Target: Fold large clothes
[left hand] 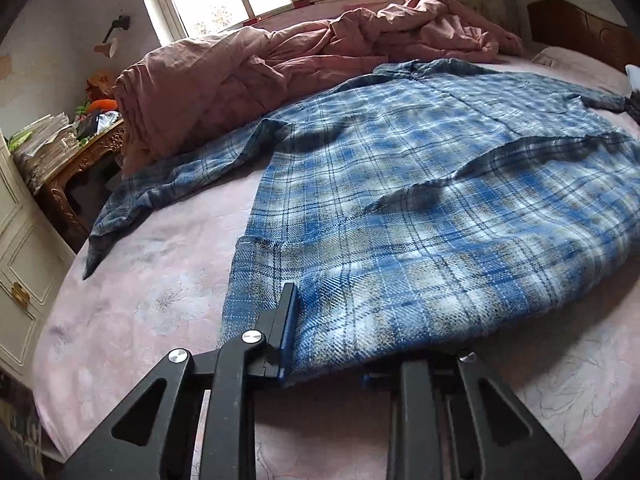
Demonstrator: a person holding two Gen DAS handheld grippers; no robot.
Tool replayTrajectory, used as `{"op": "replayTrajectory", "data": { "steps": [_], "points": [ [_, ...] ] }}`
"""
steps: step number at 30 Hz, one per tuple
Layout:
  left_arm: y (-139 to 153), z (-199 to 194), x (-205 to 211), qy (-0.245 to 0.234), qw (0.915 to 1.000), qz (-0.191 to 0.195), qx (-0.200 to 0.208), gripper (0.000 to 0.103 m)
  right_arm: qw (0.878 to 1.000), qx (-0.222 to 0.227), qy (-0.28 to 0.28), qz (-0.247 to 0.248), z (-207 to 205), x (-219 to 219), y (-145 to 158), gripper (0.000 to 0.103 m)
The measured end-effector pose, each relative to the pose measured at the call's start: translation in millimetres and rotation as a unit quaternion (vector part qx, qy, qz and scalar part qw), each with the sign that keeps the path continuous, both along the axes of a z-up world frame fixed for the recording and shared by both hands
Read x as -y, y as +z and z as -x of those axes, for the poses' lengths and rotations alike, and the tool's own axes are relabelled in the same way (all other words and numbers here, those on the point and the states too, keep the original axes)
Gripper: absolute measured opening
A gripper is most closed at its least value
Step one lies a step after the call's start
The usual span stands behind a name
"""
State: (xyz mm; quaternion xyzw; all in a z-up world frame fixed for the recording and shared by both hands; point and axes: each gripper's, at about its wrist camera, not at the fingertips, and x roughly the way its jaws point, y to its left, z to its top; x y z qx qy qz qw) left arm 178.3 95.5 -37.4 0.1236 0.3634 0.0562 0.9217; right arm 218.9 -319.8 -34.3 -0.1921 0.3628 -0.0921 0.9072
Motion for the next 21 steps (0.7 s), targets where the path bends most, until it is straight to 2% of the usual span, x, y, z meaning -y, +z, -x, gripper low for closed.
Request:
{"op": "replayTrajectory", "data": {
  "steps": [2, 3, 5, 8, 10, 13, 16, 21],
  "points": [
    [1.2, 2.4, -3.4, 0.003, 1.0, 0.007, 0.004, 0.017, 0.999, -0.017, -0.003, -0.034, -1.5, 10.3, -2.8, 0.015],
    [2.1, 4.1, -5.1, 0.007, 0.9999, 0.009, 0.008, 0.008, 0.999, -0.017, -0.003, -0.045, -0.1, 12.9, -2.3, 0.013],
    [5.5, 9.7, -6.8, 0.006, 0.9996, 0.017, 0.022, 0.003, 0.997, -0.007, -0.002, -0.076, 3.2, 18.9, 3.8, 0.006],
    [17.2, 24.6, -5.8, -0.002, 0.9982, 0.019, 0.056, 0.002, 0.993, 0.016, 0.0, -0.119, 14.3, 24.7, 17.6, 0.004],
    [25.4, 34.0, -6.1, -0.01, 0.9975, 0.024, 0.066, 0.002, 0.992, 0.032, -0.009, -0.121, 22.6, 25.9, 27.1, 0.004],
    [32.6, 49.0, -12.6, -0.008, 0.9974, 0.033, 0.064, 0.002, 0.988, 0.059, -0.02, -0.141, 44.3, 30.6, 41.9, 0.004],
    [38.9, 65.1, -21.7, -0.013, 0.9972, 0.043, 0.059, 0.002, 0.984, 0.068, -0.015, -0.167, 67.8, 36.6, 48.3, 0.004],
    [47.9, 81.5, -23.5, -0.018, 0.9974, 0.036, 0.059, 0.003, 0.982, 0.083, 0.002, -0.171, 91.8, 33.9, 53.6, 0.003]
  ]
}}
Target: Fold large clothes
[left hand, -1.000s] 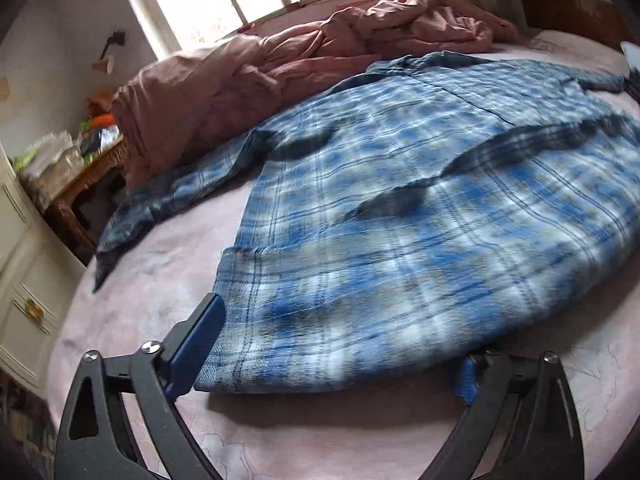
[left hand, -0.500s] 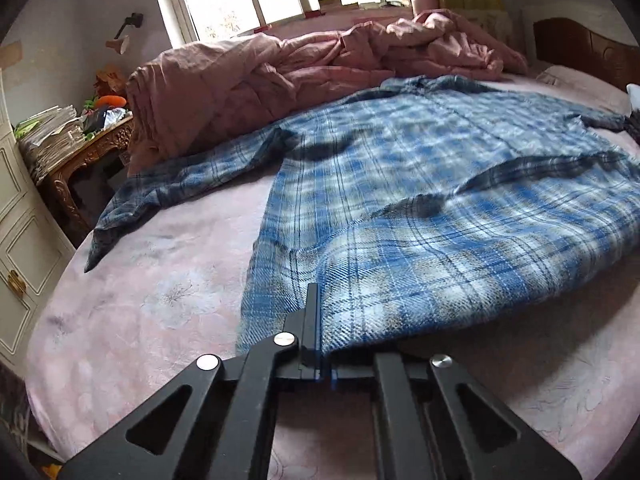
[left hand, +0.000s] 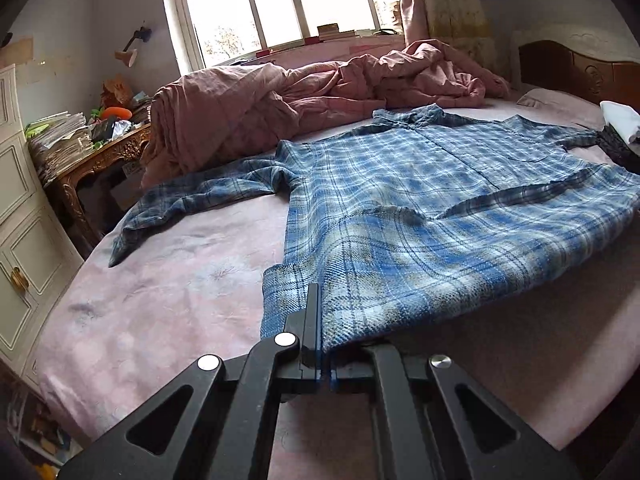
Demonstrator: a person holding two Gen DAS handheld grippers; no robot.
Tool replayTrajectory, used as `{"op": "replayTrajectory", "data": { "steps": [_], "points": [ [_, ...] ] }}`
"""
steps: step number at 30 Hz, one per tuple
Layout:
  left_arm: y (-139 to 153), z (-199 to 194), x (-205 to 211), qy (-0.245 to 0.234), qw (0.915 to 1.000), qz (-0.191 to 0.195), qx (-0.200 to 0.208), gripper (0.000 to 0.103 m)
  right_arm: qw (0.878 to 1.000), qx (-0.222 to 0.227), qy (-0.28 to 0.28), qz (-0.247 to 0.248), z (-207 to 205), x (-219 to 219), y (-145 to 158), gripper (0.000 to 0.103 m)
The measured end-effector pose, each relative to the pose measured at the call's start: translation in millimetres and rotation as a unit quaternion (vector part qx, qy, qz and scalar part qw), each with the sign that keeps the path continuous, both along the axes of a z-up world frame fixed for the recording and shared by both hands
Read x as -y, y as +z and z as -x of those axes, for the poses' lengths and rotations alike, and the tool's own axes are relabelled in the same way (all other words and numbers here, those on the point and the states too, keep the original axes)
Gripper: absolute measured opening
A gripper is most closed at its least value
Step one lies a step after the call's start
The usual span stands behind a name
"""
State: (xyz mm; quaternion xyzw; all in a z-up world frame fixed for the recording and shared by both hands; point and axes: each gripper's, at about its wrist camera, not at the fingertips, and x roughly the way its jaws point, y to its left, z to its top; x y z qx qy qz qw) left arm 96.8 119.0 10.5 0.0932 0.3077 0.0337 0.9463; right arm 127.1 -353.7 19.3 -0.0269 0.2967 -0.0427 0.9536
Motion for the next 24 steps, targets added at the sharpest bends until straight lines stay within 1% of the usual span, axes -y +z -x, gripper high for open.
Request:
{"op": "replayTrajectory", "data": {
  "steps": [4, 5, 7, 10, 11, 12, 14, 15, 16, 17, 18, 19, 20, 21, 23, 24],
  "points": [
    [9.3, 0.2, 0.2, -0.004, 0.9999, 0.015, 0.0, 0.003, 1.0, 0.03, 0.001, -0.007, 16.9, 0.4, 18.8, 0.002],
    [12.9, -3.1, 0.5, -0.004, 0.9999, 0.009, 0.001, 0.003, 0.999, 0.039, -0.002, -0.002, 17.4, 1.2, 26.5, 0.001],
    [20.3, -16.6, 2.9, -0.005, 1.0, -0.004, 0.002, 0.003, 0.999, 0.049, -0.01, 0.015, 9.6, 3.3, 38.8, 0.001],
    [23.2, -52.7, 0.9, -0.014, 0.9995, -0.007, -0.029, 0.003, 0.999, 0.038, -0.001, 0.014, -19.4, 9.1, 49.9, 0.001],
    [22.4, -64.1, -2.0, -0.011, 0.9992, 0.001, -0.04, 0.003, 1.0, 0.024, 0.009, 0.012, -31.2, 9.8, 49.7, 0.001],
    [21.6, -72.1, -5.1, -0.01, 0.9989, 0.015, -0.044, 0.003, 1.0, 0.02, 0.019, 0.009, -36.4, 9.1, 49.3, 0.001],
    [18.4, -79.6, -11.1, -0.014, 0.998, 0.038, -0.048, 0.003, 0.999, 0.038, 0.033, -0.004, -29.2, 9.7, 48.3, 0.001],
    [16.9, -80.1, -12.9, -0.014, 0.998, 0.042, -0.045, 0.003, 0.998, 0.04, 0.044, -0.008, -21.6, 8.0, 44.8, 0.003],
    [15.1, -79.7, -13.5, -0.014, 0.9982, 0.042, -0.04, 0.003, 0.998, 0.036, 0.053, -0.013, -15.0, 6.9, 39.9, 0.011],
    [13.0, -79.4, -13.4, -0.012, 0.9985, 0.039, -0.035, 0.003, 0.997, 0.032, 0.061, -0.019, -8.3, 5.1, 33.9, 0.031],
    [10.9, -79.9, -12.0, -0.012, 0.9988, 0.035, -0.031, 0.003, 0.996, 0.027, 0.077, -0.026, -0.6, 1.6, 26.2, 0.047],
    [8.9, -81.1, -11.4, -0.011, 0.999, 0.03, -0.03, 0.003, 0.995, 0.023, 0.094, -0.025, 6.6, -3.8, 18.3, 0.08],
    [7.0, -83.0, -10.9, -0.01, 0.9991, 0.026, -0.031, 0.003, 0.994, 0.025, 0.103, -0.016, 13.2, -10.1, 11.2, 0.087],
    [5.4, -84.8, -10.6, -0.009, 0.9992, 0.024, -0.031, 0.003, 0.994, 0.024, 0.11, -0.002, 18.2, -16.9, 5.1, 0.087],
    [3.6, -86.7, -11.0, -0.009, 0.9991, 0.026, -0.033, 0.003, 0.99, -0.002, 0.134, 0.049, 23.7, -35.6, -10.8, 0.087],
    [3.0, -87.2, -11.4, -0.009, 0.9991, 0.026, -0.033, 0.003, 0.988, -0.011, 0.135, 0.075, 24.3, -43.1, -18.4, 0.087]
  ]
}}
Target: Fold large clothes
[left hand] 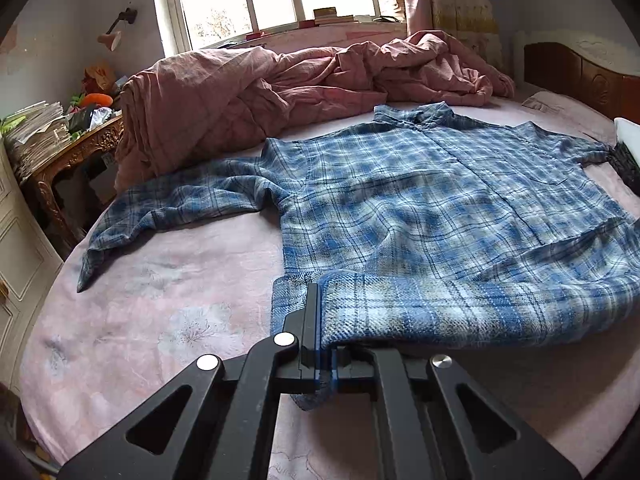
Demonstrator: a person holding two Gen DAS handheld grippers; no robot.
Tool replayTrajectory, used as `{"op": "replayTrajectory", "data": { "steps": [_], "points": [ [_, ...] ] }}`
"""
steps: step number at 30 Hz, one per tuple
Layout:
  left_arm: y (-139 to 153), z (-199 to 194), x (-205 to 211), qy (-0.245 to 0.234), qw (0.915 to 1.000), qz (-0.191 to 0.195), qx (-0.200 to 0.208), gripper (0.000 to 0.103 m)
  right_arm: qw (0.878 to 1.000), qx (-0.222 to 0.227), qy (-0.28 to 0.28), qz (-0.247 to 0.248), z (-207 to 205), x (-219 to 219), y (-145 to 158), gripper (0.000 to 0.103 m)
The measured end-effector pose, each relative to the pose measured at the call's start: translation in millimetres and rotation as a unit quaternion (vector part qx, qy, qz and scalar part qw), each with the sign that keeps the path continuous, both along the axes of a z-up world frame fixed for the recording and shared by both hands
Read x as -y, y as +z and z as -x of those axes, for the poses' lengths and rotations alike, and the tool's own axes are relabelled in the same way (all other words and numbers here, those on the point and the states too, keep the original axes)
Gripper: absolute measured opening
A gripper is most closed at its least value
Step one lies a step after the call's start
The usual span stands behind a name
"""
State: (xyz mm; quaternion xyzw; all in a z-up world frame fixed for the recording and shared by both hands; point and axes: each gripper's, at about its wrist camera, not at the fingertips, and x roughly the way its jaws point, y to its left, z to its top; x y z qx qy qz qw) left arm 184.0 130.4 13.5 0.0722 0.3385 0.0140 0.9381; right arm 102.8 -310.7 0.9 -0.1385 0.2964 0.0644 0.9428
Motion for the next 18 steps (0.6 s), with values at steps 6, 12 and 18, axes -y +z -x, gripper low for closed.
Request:
{"op": "replayTrajectory", "data": {
  "steps": [6, 12, 18],
  "points": [
    [1.2, 5.5, -2.4, 0.002, 1.0, -0.003, 0.009, 0.005, 0.994, -0.03, -0.058, 0.085, -26.0, -2.3, -30.9, 0.087],
    [21.7, -4.6, -7.7, 0.001, 0.9997, 0.015, 0.021, 0.004, 0.994, 0.026, -0.092, 0.045, -56.0, 14.5, 2.1, 0.004],
    [40.6, -68.9, -6.2, -0.005, 0.9999, -0.001, -0.01, 0.003, 0.994, 0.058, -0.087, 0.036, -116.2, 10.9, 44.6, 0.003]
  ]
}}
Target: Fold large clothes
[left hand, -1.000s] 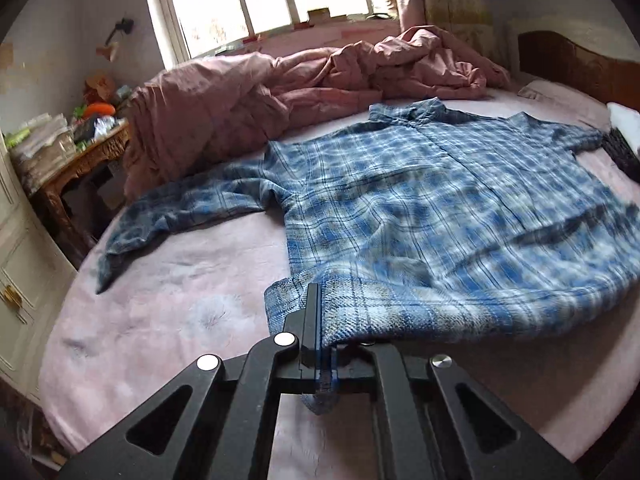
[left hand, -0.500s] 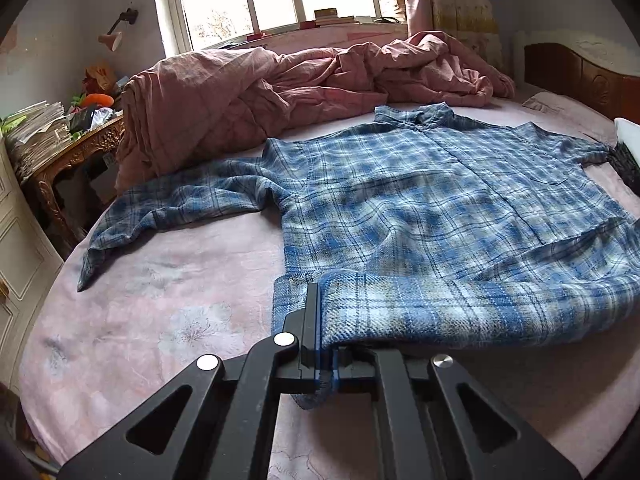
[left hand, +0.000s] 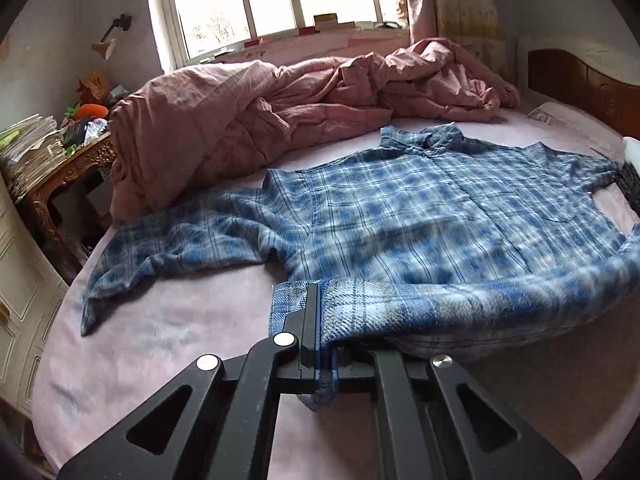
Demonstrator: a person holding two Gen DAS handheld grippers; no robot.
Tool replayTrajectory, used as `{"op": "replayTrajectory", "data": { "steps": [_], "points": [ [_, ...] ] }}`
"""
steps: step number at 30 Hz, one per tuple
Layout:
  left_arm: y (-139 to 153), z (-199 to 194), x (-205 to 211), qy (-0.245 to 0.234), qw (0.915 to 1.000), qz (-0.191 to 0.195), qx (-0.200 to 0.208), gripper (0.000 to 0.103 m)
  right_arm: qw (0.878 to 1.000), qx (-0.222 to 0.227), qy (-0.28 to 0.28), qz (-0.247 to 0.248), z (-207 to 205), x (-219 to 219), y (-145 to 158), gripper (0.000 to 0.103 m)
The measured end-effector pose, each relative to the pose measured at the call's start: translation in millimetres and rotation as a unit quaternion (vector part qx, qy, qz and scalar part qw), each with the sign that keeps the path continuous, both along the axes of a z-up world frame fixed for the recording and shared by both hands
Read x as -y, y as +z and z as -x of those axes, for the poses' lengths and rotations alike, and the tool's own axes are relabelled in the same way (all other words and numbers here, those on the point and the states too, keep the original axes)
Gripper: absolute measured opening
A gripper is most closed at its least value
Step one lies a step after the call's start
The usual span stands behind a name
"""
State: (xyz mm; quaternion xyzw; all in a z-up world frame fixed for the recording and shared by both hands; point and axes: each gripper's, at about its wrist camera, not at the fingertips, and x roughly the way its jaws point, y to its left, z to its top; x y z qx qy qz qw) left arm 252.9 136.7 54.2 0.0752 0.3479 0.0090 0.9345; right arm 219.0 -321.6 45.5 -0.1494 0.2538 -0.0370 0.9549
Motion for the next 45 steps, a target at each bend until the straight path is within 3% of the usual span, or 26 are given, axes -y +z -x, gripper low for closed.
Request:
{"op": "replayTrajectory", "data": {
  "steps": [4, 9, 12, 15, 17, 18, 19, 21, 23, 24, 25, 30, 33, 36, 39, 40, 41, 42, 43, 44, 45],
  "points": [
    [-20.4, -62.1, -12.1, 0.008, 0.9971, 0.011, -0.074, 0.003, 1.0, -0.002, -0.019, -0.004, -54.3, -1.7, 0.1, 0.003],
    [-48.9, -99.5, -10.7, 0.007, 0.9945, 0.001, -0.104, 0.004, 0.999, -0.028, -0.02, 0.01, -102.4, -7.9, -23.0, 0.004],
    [-59.3, -104.5, -14.1, 0.01, 0.9943, 0.018, -0.105, 0.004, 0.999, -0.042, -0.019, -0.004, -123.2, -6.6, -34.5, 0.004],
    [-64.8, -92.9, -18.7, -0.005, 0.9966, 0.019, -0.08, 0.007, 0.998, -0.05, -0.013, -0.023, -133.9, -1.1, -36.9, 0.004],
    [-65.9, -81.3, -20.6, -0.02, 0.9982, 0.013, -0.056, 0.013, 0.998, -0.053, 0.0, -0.04, -133.4, 4.7, -37.2, 0.004],
    [-65.0, -80.0, -23.9, -0.021, 0.9981, 0.019, -0.055, 0.024, 0.997, -0.055, 0.008, -0.048, -131.8, 8.7, -37.6, 0.005],
    [-62.3, -77.9, -28.5, -0.018, 0.9978, 0.032, -0.055, 0.043, 0.997, -0.056, 0.013, -0.056, -129.9, 13.7, -38.1, 0.01],
    [-53.5, -71.5, -39.4, -0.01, 0.9973, 0.061, -0.041, 0.063, 0.994, -0.061, 0.011, -0.087, -127.4, 28.0, -37.5, 0.028],
    [-48.1, -64.2, -47.1, -0.009, 0.9966, 0.071, -0.041, 0.065, 0.99, -0.063, 0.003, -0.123, -124.7, 43.1, -34.0, 0.085],
    [-47.1, -60.2, -49.7, -0.009, 0.9964, 0.072, -0.044, 0.065, 0.988, -0.067, 0.002, -0.137, -123.0, 49.5, -32.2, 0.092],
    [-47.0, -56.5, -52.8, -0.009, 0.996, 0.076, -0.045, 0.065, 0.986, -0.067, 0.002, -0.152, -119.6, 57.2, -28.6, 0.092],
    [-60.8, -41.1, -64.7, 0.006, 0.9899, 0.122, -0.071, 0.068, 0.977, -0.041, -0.033, -0.206, -98.0, 100.5, -9.5, 0.093],
    [-68.5, -38.0, -65.1, 0.01, 0.985, 0.149, -0.086, 0.068, 0.971, -0.057, -0.05, -0.227, -101.0, 119.9, -10.1, 0.093],
    [-78.4, -41.3, -67.8, 0.012, 0.9761, 0.188, -0.108, 0.068, 0.96, -0.108, -0.035, -0.258, -114.5, 127.2, -25.5, 0.093],
    [-80.9, -36.8, -69.0, 0.012, 0.9724, 0.202, -0.117, 0.064, 0.932, -0.216, -0.003, -0.292, -130.8, 120.3, -58.4, 0.092],
    [-79.4, -33.6, -69.2, 0.006, 0.9709, 0.208, -0.118, 0.057, 0.932, -0.236, -0.011, -0.276, -132.3, 114.4, -66.3, 0.089],
    [-78.2, -30.0, -70.1, 0.001, 0.9683, 0.219, -0.12, 0.051, 0.94, -0.23, -0.011, -0.252, -130.1, 107.5, -67.1, 0.086],
    [-77.8, -26.4, -71.0, -0.003, 0.9653, 0.231, -0.122, 0.033, 0.945, -0.224, -0.003, -0.237, -128.2, 101.9, -65.6, 0.082],
    [-77.5, -22.9, -71.4, -0.003, 0.9646, 0.234, -0.121, 0.011, 0.948, -0.219, 0.007, -0.232, -126.4, 97.5, -64.1, 0.06],
    [-75.9, -19.5, -71.1, 0.006, 0.9692, 0.219, -0.111, 0.005, 0.948, -0.213, 0.011, -0.236, -125.1, 94.7, -62.9, 0.022],
    [-72.4, -16.6, -69.8, 0.011, 0.9746, 0.2, -0.1, 0.004, 0.948, -0.209, 0.007, -0.24, -124.5, 94.0, -62.5, 0.01]
  ]
}}
